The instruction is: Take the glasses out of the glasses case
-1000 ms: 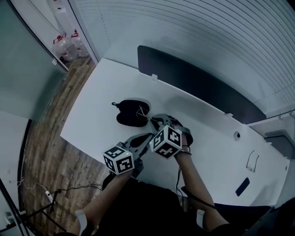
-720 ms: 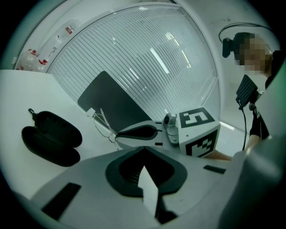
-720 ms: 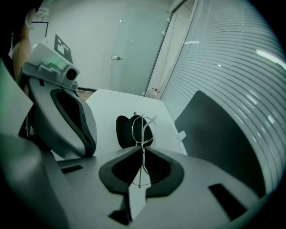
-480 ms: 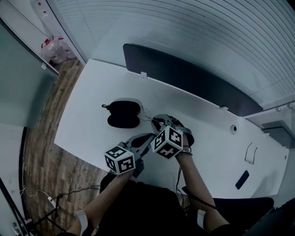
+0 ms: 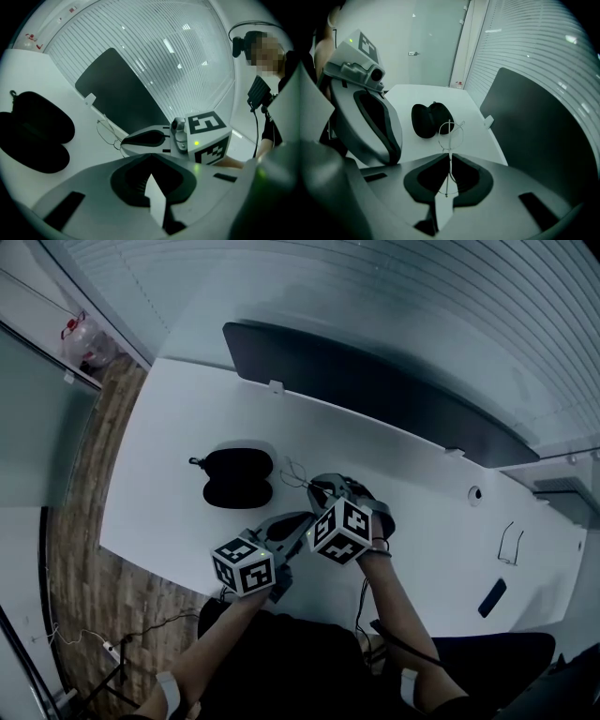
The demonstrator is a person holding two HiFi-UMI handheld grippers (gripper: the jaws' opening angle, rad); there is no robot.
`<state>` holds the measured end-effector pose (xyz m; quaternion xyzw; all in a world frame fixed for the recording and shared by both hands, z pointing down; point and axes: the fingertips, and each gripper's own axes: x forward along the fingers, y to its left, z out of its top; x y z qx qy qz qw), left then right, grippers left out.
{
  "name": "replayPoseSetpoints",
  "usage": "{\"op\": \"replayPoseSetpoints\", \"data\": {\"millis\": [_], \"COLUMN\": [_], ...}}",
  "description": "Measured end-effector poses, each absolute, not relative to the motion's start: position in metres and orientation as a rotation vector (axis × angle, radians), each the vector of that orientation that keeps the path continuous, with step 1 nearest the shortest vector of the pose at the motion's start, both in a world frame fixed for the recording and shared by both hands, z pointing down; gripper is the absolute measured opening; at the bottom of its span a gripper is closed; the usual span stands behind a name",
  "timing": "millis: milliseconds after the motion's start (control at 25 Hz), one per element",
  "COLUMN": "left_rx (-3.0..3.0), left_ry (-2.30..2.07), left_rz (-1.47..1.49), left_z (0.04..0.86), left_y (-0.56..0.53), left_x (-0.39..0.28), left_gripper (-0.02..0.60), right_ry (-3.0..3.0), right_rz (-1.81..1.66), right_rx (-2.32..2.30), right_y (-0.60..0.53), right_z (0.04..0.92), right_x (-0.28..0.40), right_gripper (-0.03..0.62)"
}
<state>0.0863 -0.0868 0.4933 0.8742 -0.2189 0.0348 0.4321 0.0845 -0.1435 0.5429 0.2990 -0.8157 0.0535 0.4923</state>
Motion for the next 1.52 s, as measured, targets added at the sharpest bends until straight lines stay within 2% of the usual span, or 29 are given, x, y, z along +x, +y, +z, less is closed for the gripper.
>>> {"op": "replayPoseSetpoints", "data": {"millis": [1520], "left_rx": [2.033], "left_ry": [-0.516], "left_rz": [0.135], "left_z": [0.555], "left_y": [-0.106], "left_x": [0.104], "left_gripper": [0.009], "right_ry": [-1.876], "right_rz": [0.247], "right_rx": [0.621], "right_y": [-0.149], "right_z": [0.619], "right_x": [0.115], "right_gripper": [0.034]}}
